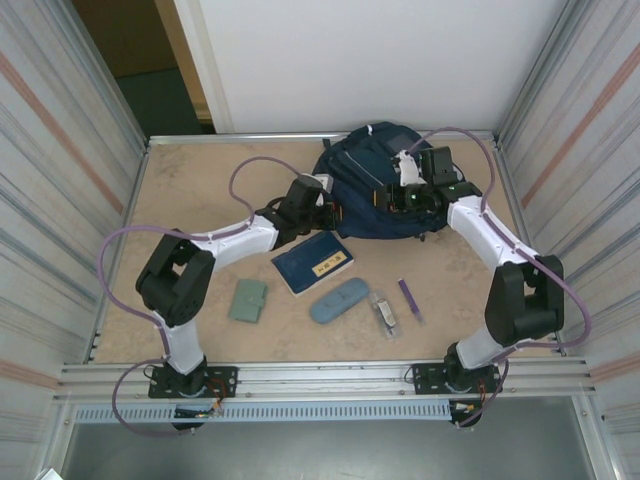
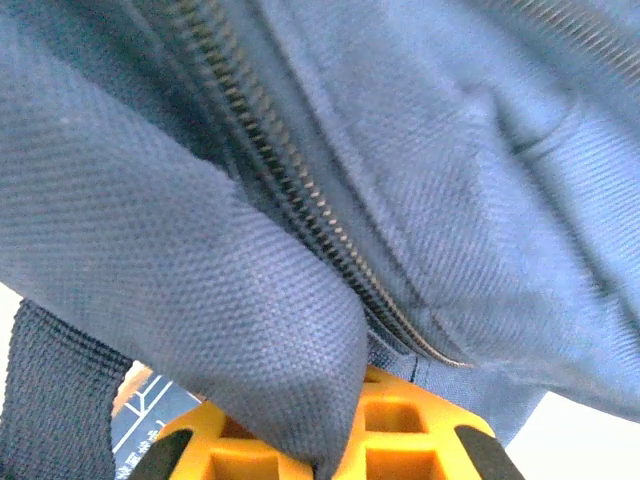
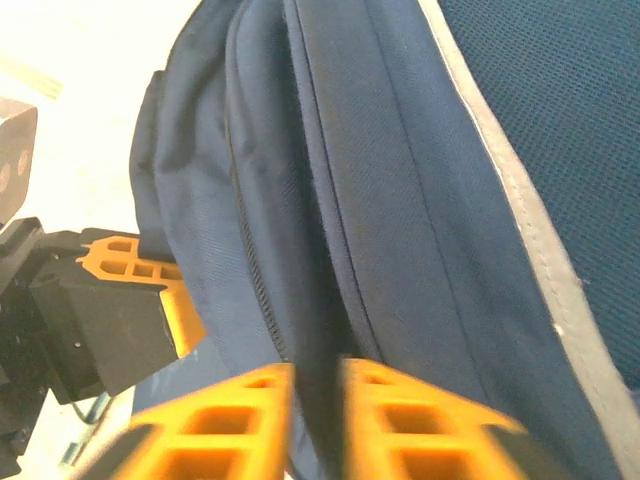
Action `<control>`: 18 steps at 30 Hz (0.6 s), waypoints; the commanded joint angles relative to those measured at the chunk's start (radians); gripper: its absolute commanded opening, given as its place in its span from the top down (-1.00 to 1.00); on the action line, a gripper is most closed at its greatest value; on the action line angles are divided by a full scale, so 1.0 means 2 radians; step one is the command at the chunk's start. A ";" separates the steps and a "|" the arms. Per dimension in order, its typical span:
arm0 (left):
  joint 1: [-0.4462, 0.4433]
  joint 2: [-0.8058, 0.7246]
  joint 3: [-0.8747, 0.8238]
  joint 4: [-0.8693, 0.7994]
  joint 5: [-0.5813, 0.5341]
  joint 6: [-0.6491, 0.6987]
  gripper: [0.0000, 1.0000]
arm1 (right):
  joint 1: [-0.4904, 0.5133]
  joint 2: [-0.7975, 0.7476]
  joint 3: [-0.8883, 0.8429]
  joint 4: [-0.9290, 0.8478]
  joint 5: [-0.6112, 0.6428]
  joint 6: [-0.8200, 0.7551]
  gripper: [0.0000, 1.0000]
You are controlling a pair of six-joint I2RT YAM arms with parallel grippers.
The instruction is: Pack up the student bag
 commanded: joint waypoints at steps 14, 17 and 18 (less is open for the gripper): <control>-0.003 -0.118 0.054 -0.049 0.105 0.005 1.00 | -0.114 -0.361 -0.324 -0.002 0.016 0.083 -0.18; -0.005 -0.128 0.083 -0.063 0.123 0.020 1.00 | -0.125 -0.350 -0.337 0.019 -0.013 0.089 -0.18; -0.005 -0.129 0.095 -0.070 0.125 0.024 1.00 | -0.127 -0.343 -0.339 0.027 -0.021 0.089 -0.18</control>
